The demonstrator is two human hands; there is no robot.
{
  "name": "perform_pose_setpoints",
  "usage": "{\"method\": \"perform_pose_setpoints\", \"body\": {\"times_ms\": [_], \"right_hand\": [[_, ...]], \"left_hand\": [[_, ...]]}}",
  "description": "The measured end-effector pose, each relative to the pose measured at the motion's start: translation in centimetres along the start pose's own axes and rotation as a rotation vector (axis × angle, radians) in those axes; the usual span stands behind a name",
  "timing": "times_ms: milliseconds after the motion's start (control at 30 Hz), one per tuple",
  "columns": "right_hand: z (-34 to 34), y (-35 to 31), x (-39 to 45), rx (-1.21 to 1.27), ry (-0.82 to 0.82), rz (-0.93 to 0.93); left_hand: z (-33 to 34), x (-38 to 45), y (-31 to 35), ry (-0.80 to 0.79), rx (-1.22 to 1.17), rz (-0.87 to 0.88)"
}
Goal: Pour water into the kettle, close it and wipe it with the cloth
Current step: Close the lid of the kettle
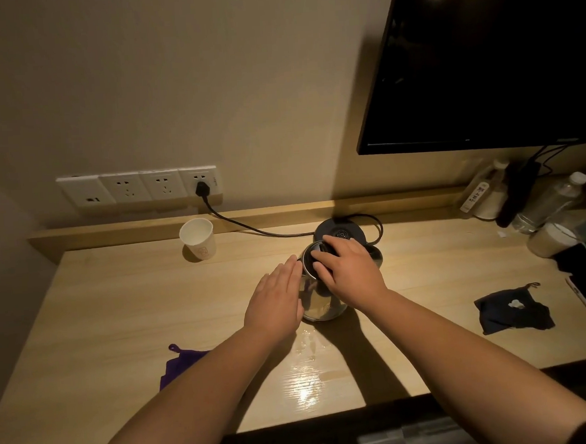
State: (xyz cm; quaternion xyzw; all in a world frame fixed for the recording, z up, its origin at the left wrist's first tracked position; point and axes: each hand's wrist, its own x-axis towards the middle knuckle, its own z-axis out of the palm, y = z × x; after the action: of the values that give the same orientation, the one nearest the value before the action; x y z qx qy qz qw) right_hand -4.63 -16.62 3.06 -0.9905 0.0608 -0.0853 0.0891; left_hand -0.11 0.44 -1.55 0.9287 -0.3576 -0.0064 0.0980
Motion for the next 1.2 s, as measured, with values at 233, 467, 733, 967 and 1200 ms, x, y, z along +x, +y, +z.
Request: {"method": "perform_pose_setpoints", "body": {"times_ms": [233, 467, 733, 967, 1200], "right_hand": [[0.1, 0.3, -0.1, -0.035, -0.009, -0.026], [-0.1, -0.1, -0.4, -0.083, -0.027, -0.019], [-0.1, -0.1, -0.5, -0.063, -0.096, 0.008], [-1.2, -2.1, -3.6, 0.072, 0.011, -0.213], [2.6, -5.2, -8.0, 0.165, -0.120, -0.452]], "left_hand": [[0.0, 0.1, -0.1, -0.014, 0.011, 0.005], [-0.3, 0.1, -0.1, -0.049, 0.037, 0.011], [-1.6, -1.0, -0.6, -0.056, 0.071, -0.005], [-1.3, -8.1, -5.6, -0.119, 0.047, -0.145], [0.1, -16.2, -9.2, -0.222, 0.055, -0.316]]}}
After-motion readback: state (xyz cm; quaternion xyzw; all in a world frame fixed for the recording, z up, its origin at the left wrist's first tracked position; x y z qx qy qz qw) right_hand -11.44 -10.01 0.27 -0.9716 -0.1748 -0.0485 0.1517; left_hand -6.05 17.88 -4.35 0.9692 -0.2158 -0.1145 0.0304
